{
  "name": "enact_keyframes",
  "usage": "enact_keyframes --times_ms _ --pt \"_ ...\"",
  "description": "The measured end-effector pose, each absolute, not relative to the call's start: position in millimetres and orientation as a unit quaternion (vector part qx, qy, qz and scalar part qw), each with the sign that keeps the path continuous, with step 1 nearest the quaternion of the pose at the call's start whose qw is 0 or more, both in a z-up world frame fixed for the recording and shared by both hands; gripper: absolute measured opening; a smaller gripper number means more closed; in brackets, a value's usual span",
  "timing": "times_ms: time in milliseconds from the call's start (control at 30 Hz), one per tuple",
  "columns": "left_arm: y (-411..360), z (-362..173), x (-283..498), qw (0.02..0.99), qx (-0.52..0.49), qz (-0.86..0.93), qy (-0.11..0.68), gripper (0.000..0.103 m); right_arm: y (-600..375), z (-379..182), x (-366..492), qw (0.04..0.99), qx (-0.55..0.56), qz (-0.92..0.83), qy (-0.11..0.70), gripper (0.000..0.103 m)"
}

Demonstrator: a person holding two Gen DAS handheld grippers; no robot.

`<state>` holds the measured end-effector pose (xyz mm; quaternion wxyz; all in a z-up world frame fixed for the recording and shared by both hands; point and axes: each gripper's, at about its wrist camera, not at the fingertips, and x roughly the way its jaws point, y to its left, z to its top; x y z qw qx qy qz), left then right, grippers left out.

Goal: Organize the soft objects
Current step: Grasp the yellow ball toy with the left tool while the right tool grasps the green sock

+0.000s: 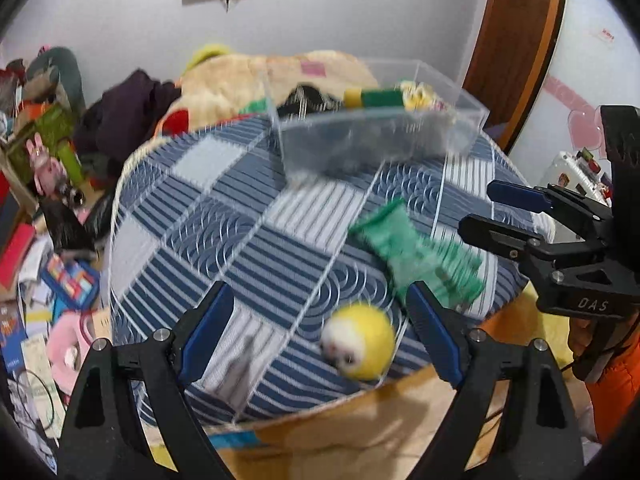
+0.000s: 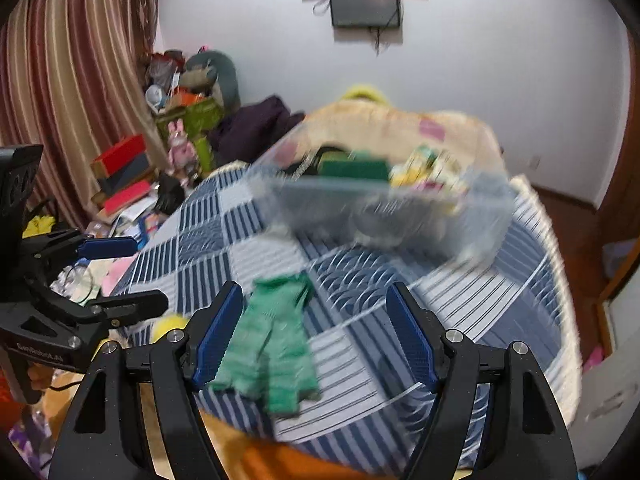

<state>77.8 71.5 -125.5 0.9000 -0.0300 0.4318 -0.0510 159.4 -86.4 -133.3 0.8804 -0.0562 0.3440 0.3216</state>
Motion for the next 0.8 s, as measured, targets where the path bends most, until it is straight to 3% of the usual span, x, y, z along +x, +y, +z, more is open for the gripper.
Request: enact_keyframes --times_ms 100,167,233,367,433,600,800 --pt "71.9 -140.9 74.4 0.893 -0.038 -0.053 0.446 0.084 -77.4 -149.6 152.0 0.866 -0.062 0.336 0.364 0.071" --pt "70.0 -146.7 73.0 0.888 -0.042 -0.062 0.453 0.075 -73.0 -156.3 147.6 0.859 -0.066 0.346 0.372 0.066" --pt "67.3 -149.8 72.2 0.886 -0.051 -0.079 0.454 0.069 -68.9 -162.6 145.8 0.849 -0.067 0.358 0.384 0.054" --pt "58.4 -151.6 72.1 0.883 -0.053 -0.107 0.455 0.05 -65.2 -168.5 142.7 0.845 -0.076 0.36 0.387 0.043" --pt "55.3 -154.2 73.7 0.878 -0.06 -0.123 0.459 0.043 -66.5 -169.4 142.8 0.844 -0.076 0.361 0.389 0.03" --pt "51.6 -153.7 73.4 0.883 -0.055 -0.119 0.452 0.042 -72.0 -170.2 141.4 0.845 -0.069 0.364 0.387 0.013" --pt "58.1 -138.4 76.6 0.895 -0.052 -0.104 0.431 0.041 -79.4 -158.6 138.5 0.854 -0.052 0.363 0.369 0.008"
